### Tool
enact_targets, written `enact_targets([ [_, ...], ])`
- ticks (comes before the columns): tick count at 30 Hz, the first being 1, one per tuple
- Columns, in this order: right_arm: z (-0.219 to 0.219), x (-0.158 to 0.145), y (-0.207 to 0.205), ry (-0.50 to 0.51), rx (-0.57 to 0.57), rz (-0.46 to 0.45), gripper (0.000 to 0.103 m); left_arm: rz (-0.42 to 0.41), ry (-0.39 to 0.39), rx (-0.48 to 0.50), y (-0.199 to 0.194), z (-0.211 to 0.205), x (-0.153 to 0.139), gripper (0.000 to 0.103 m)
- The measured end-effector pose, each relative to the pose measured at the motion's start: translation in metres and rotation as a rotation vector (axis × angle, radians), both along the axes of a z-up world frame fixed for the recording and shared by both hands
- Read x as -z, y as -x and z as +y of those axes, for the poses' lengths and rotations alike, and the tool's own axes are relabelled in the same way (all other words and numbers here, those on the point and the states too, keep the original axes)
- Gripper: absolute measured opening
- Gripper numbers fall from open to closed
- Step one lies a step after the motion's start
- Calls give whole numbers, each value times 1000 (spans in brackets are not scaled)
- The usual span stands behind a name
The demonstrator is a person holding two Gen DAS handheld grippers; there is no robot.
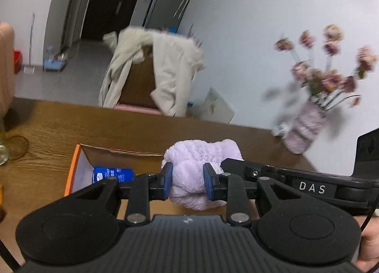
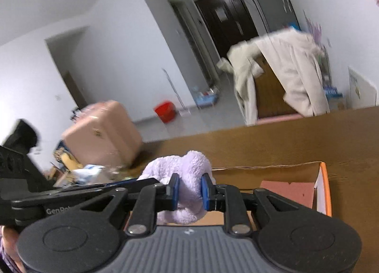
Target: Organize soft objects
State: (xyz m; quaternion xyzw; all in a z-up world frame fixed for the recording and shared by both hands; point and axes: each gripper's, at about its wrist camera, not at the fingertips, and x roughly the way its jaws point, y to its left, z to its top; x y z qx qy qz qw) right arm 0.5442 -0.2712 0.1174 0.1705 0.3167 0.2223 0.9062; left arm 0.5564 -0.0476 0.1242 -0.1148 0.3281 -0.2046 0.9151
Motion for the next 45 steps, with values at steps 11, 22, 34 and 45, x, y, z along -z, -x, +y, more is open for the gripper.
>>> enact_targets([
  [11, 14, 104, -101, 56, 74, 250, 22, 186, -122, 8, -102, -12, 103, 30],
  [22, 20, 86, -88, 156, 61, 246, 43, 147, -143, -22, -73, 3, 67, 50],
  [34, -25, -58, 41, 191, 87, 23, 68, -90, -206, -32, 57, 42, -64, 78],
  [45, -61, -100, 186, 205, 102, -146, 79, -233, -215, -41, 197, 63, -90, 84],
])
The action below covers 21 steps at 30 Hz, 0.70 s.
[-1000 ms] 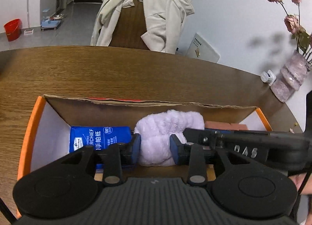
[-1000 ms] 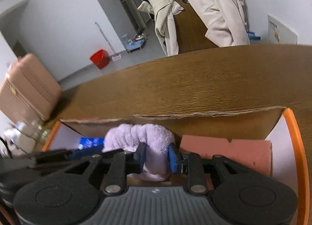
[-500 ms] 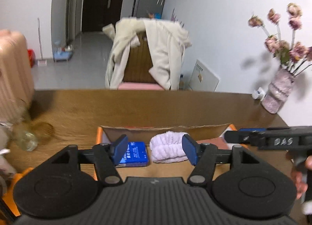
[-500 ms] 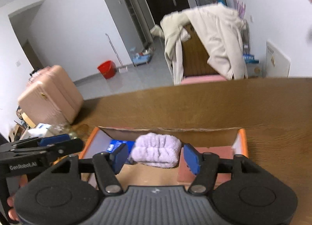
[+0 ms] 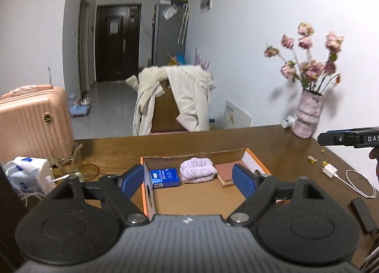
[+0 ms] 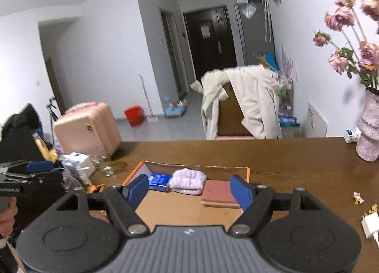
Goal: Organize soft objects
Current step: 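Withdraw the right gripper from the box back toward the pile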
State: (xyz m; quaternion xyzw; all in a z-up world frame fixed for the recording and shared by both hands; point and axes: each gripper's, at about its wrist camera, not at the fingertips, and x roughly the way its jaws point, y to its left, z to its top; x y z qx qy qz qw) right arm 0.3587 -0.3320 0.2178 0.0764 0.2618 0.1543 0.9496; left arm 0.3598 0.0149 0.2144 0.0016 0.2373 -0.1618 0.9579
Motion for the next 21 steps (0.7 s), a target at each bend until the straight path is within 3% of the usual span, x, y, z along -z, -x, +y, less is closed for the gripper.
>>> enact_targets([
  [5, 1, 27, 83, 53, -21, -146, 85, -45, 72, 51, 77, 9, 30, 91],
  [11, 5, 86, 174, 14, -7, -201, 87, -122, 84, 17, 166, 8, 83, 97],
  [16, 11, 152, 217, -29, 11, -108, 88, -70, 129, -4, 214, 3, 122, 100],
  [21, 6, 173, 219, -7, 27, -49, 88, -70, 79, 10, 218, -16, 126, 100],
])
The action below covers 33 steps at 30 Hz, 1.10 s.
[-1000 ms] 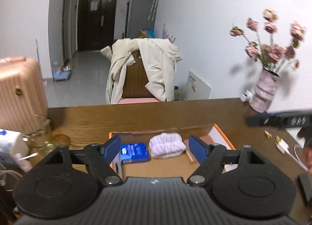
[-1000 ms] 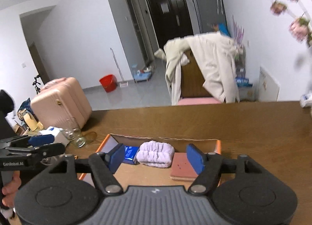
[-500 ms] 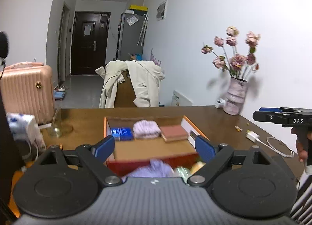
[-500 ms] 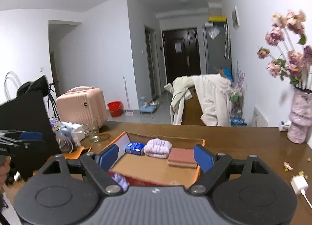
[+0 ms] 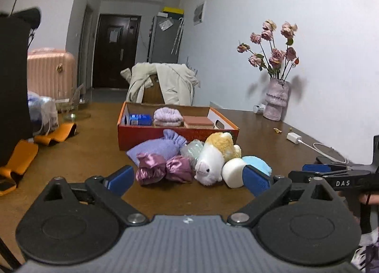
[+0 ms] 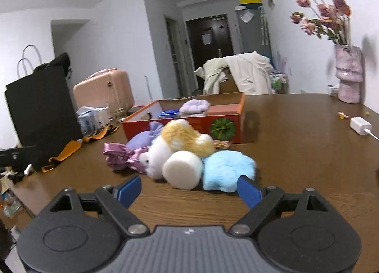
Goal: Organize soft objects
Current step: 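Withdraw the right gripper from the box back toward the pile, then close the left gripper on the white-and-yellow plush lamb and lift it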
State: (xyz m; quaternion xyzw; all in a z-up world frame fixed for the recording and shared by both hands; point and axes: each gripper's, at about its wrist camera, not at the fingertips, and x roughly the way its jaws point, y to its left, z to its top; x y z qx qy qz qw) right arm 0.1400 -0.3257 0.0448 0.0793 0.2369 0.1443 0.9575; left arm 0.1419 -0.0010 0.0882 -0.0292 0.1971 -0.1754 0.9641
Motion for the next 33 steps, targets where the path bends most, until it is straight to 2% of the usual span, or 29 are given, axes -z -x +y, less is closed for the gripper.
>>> enact_targets([
  [3, -7, 5, -4, -48, -8, 0, 88, 19, 7, 5, -14, -12, 2, 100],
  [6, -13, 10, -18, -108, -13, 0, 88, 97, 25, 26, -39, -27, 11, 100],
  [9, -21, 15, -47, -176, -23, 20, 87, 178, 50, 60, -69, -44, 25, 99],
  [12, -31, 19, -80, -248, -11, 40, 85, 226, 77, 72, -95, -58, 36, 94],
  [14, -39, 24, -106, -298, -14, 58, 79, 239, 87, 58, -112, -66, 43, 86],
  [16, -42, 32, -133, -340, -43, 92, 74, 250, 87, 37, -130, -72, 48, 84],
  [21, -33, 49, -181, -351, -96, 159, 69, 327, 126, 41, -164, -75, 64, 73],
  [23, -31, 55, -194, -377, -149, 169, 69, 368, 161, 71, -173, -74, 71, 57],
  [24, -33, 59, -200, -401, -181, 179, 67, 387, 171, 73, -177, -74, 76, 53],
  [25, -34, 62, -204, -426, -195, 189, 63, 387, 177, 70, -179, -73, 79, 42],
  [26, -36, 67, -209, -463, -214, 205, 52, 389, 185, 66, -182, -72, 81, 42],
  [27, -38, 70, -211, -481, -223, 214, 46, 387, 201, 63, -184, -71, 82, 41],
  [29, -39, 72, -214, -476, -213, 208, 39, 374, 212, 59, -184, -71, 80, 41],
  [33, -35, 57, -204, -440, -197, 138, 36, 332, 214, 74, -178, -71, 64, 40],
])
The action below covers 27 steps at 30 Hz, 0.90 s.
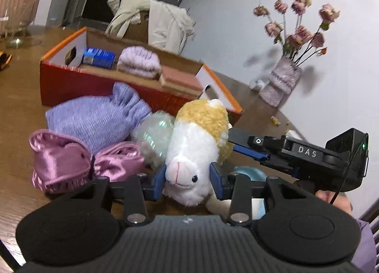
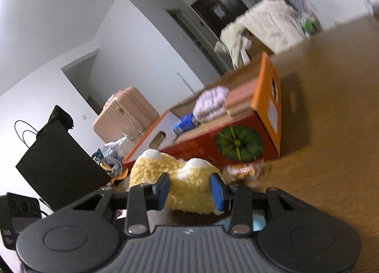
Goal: Organize soft objects
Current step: 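Close the left gripper on the white-and-yellow plush lamb and lift it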
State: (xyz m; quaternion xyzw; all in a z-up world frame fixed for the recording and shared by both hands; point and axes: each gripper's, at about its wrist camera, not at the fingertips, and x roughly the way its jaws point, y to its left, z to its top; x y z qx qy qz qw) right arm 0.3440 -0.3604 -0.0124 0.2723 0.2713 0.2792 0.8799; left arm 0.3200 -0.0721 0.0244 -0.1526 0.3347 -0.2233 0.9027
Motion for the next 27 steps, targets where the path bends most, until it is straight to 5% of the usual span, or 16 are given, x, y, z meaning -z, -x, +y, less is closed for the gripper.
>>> enact_targets([
  [9, 30, -58, 67, 106, 20, -157, 36, -116, 1, 11, 57, 23, -38, 41],
  [12, 45, -53, 94, 129, 13, -136, 36, -117, -28, 8, 80, 32, -35, 41],
  [16, 62, -30, 117, 156, 16, -49, 36, -21, -24, -3, 97, 46, -13, 42],
  [20, 75, -20, 141, 98, -72, -14, 32, 22, 13, 28, 113, 55, 1, 41],
  [25, 98, -26, 162, 208, -65, -48, 33, 13, 1, 13, 122, 66, 10, 42],
  [27, 99, -25, 159, 217, -46, -37, 40, 17, 8, 5, 122, 71, 11, 42],
])
